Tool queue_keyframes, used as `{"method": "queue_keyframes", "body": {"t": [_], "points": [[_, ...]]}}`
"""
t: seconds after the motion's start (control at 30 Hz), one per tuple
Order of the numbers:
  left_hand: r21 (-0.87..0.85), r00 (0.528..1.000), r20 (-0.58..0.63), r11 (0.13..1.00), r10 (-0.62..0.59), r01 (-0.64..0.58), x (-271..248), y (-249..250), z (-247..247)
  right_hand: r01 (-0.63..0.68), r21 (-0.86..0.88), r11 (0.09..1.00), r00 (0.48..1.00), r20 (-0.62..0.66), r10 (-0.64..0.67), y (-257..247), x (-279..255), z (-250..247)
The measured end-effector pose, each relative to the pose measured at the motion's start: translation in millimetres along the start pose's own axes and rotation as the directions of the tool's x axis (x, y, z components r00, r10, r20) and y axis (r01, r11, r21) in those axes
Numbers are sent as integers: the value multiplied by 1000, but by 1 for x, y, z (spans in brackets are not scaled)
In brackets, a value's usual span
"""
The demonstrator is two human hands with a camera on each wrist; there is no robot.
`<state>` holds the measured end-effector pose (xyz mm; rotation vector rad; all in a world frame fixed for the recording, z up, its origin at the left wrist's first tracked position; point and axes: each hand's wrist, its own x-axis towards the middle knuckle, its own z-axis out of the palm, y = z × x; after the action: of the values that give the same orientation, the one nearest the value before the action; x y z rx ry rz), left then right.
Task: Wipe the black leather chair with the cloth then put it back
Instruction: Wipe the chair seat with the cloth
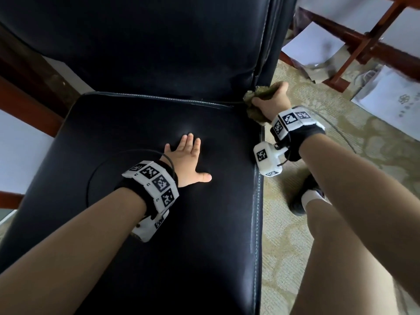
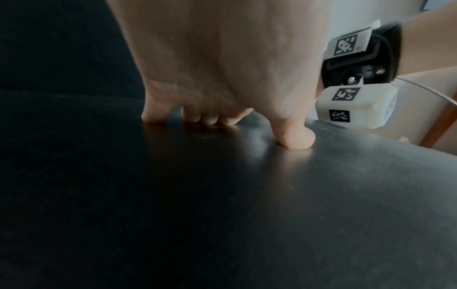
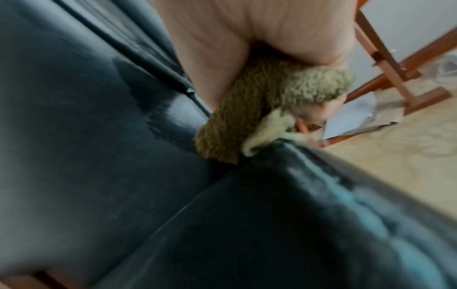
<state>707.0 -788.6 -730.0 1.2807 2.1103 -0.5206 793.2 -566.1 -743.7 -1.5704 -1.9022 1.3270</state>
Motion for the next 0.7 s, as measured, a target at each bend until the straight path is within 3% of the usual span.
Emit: {"method": "queue_keyframes", "body": {"t": [0.2, 0.37, 0.47, 0.53, 0.6, 0.7], "points": [[-5, 1000, -6, 1000, 7, -7, -1, -1, 1, 123, 251, 960, 985, -152, -86, -17, -17, 10], [-20, 1000, -18, 1000, 2, -2, -1, -2, 1, 65, 385, 921, 966, -256, 38, -32, -18, 29], [-29, 1000, -15, 999, -14, 14, 0, 0, -1, -6, 395, 919, 970, -220, 101, -36, -19, 28], [-18, 998, -27, 998, -54, 54, 2, 3, -1, -109, 373, 921, 990, -46, 135, -29, -15, 18], [-3, 996, -33, 997, -83, 83, 2, 6, 0, -210, 308, 928, 976, 126, 179, -16, -15, 3], [-6, 995, -44, 996, -91, 91, 1, 10, 2, -210, 257, 943, 975, -20, 222, 6, -25, -15]]}}
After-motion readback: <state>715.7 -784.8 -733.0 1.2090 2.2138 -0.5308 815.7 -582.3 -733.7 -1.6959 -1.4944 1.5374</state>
